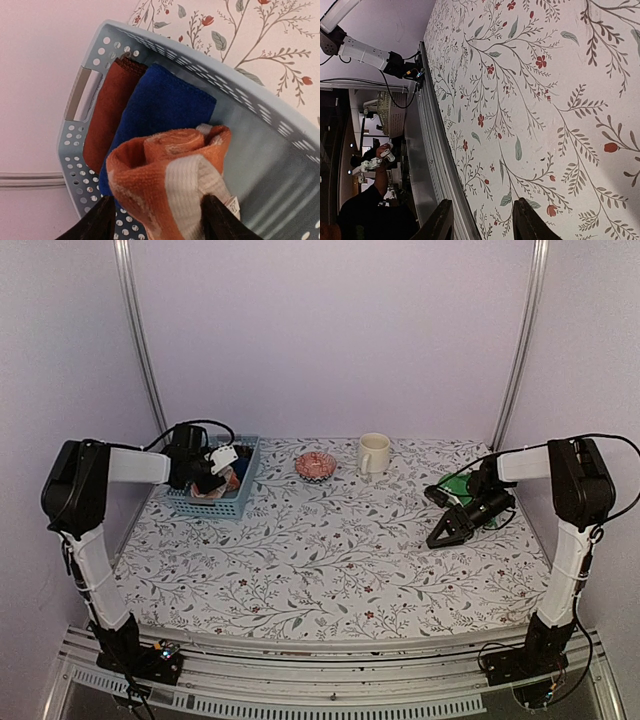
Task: Roll the towels
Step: Place the towel in the bin, then adjust the towel at the center of the board.
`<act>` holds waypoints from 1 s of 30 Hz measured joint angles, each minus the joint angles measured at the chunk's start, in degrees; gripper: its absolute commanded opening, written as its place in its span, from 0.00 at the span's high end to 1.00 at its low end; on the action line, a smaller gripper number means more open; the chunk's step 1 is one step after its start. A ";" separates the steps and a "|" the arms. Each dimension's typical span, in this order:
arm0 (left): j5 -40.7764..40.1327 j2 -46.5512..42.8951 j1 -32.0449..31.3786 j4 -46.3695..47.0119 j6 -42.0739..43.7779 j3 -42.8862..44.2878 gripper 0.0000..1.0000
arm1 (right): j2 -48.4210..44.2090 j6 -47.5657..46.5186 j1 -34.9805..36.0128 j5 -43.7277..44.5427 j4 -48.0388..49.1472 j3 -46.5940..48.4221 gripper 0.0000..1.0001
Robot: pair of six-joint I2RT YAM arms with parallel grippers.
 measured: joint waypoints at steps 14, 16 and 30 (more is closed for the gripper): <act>15.06 -10.56 0.76 -10.91 -9.92 1.09 0.20 | 0.50 -1.01 0.00 -0.68 -1.11 0.50 0.58; 16.39 -12.55 1.46 -10.64 -12.24 1.29 0.25 | 0.81 -1.18 0.00 -0.87 -1.36 0.83 0.57; 11.82 8.96 4.22 -25.27 -21.44 19.78 0.34 | 0.90 -2.05 0.00 -1.27 -2.14 1.16 0.58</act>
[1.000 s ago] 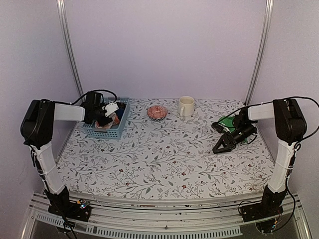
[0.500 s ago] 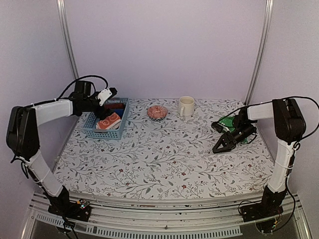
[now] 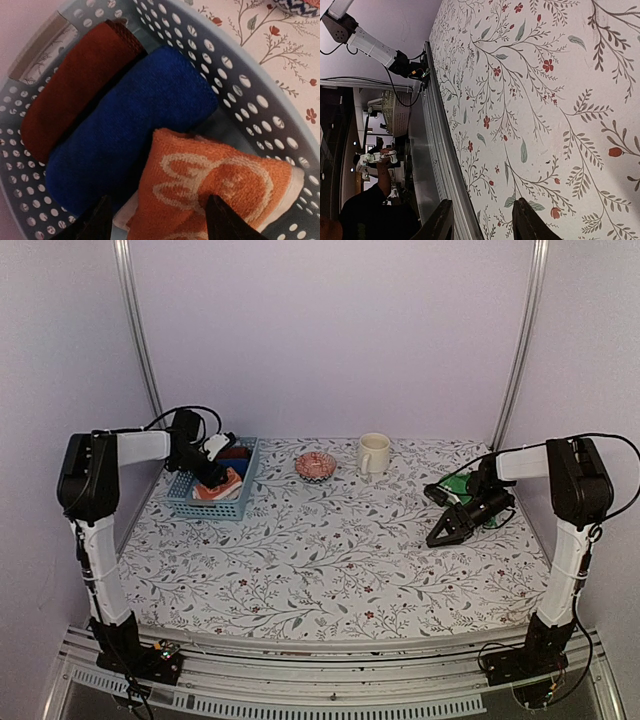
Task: Roll the towels
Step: Adjust the towel at the center of the board.
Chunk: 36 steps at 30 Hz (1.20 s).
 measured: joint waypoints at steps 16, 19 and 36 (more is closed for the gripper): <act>-0.22 1.49 -2.16 -8.41 -0.52 -0.04 0.40 | 0.00 -0.07 0.00 -0.02 0.02 -0.11 0.58; -1.11 1.49 -2.56 -8.94 -0.39 -0.17 0.39 | 0.02 -0.26 0.00 -0.04 0.00 -0.11 0.58; 0.63 -1.79 -2.86 -11.78 5.97 -2.60 0.85 | 0.48 -1.18 0.00 -0.44 -0.02 -0.11 0.59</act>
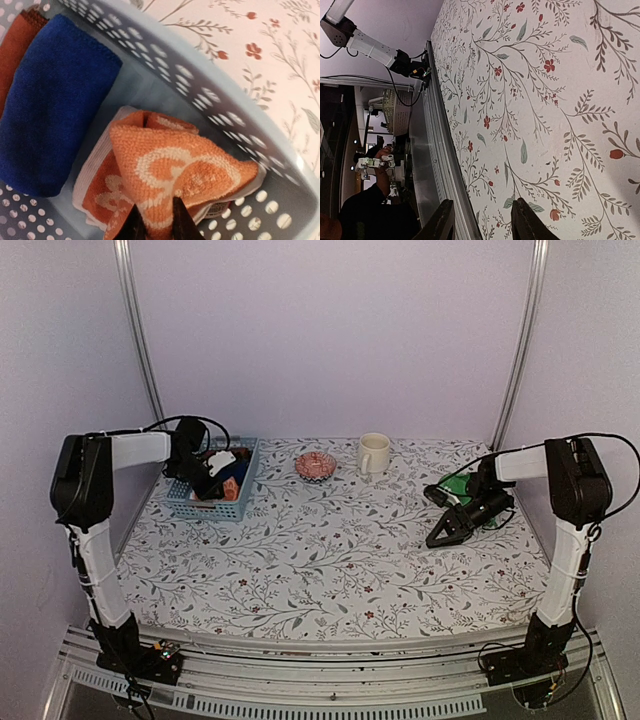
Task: Roll the towels
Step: Adjust the towel at the center of the board.
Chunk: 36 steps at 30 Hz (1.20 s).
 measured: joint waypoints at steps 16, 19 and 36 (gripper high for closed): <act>7.63 -4.72 0.22 -6.86 13.92 -2.99 0.68 | 1.40 -1.44 0.00 -1.31 -1.33 0.00 0.60; 7.63 -2.01 0.24 -6.86 14.14 -2.62 0.63 | 1.40 -1.44 0.00 -1.31 -1.33 0.00 0.60; 8.96 -2.01 0.44 -9.07 14.12 -2.19 0.45 | 1.40 -1.42 0.00 -1.31 -1.36 0.00 0.60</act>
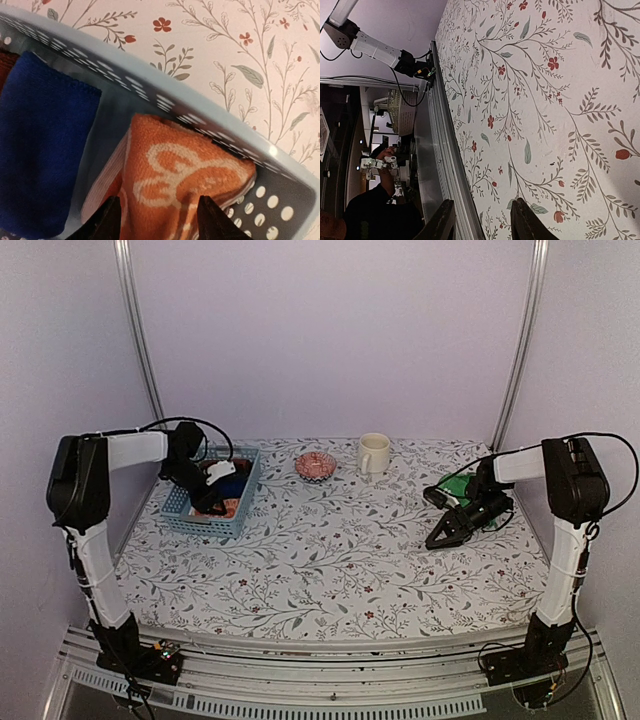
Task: Roll the towels
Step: Adjust the towel at the center of the board.
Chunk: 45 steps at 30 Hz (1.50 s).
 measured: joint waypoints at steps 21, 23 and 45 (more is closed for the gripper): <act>-5.07 1.90 -0.79 7.02 -27.78 11.67 1.00 | 0.00 -0.04 0.00 0.00 -0.42 0.11 0.60; -5.99 3.52 -1.92 7.21 -31.58 10.58 1.00 | 0.00 -0.02 0.00 0.00 -0.37 0.11 0.60; -12.74 3.87 -7.43 7.28 -44.46 1.84 1.00 | 0.00 -0.04 0.00 0.00 -0.20 -0.37 0.60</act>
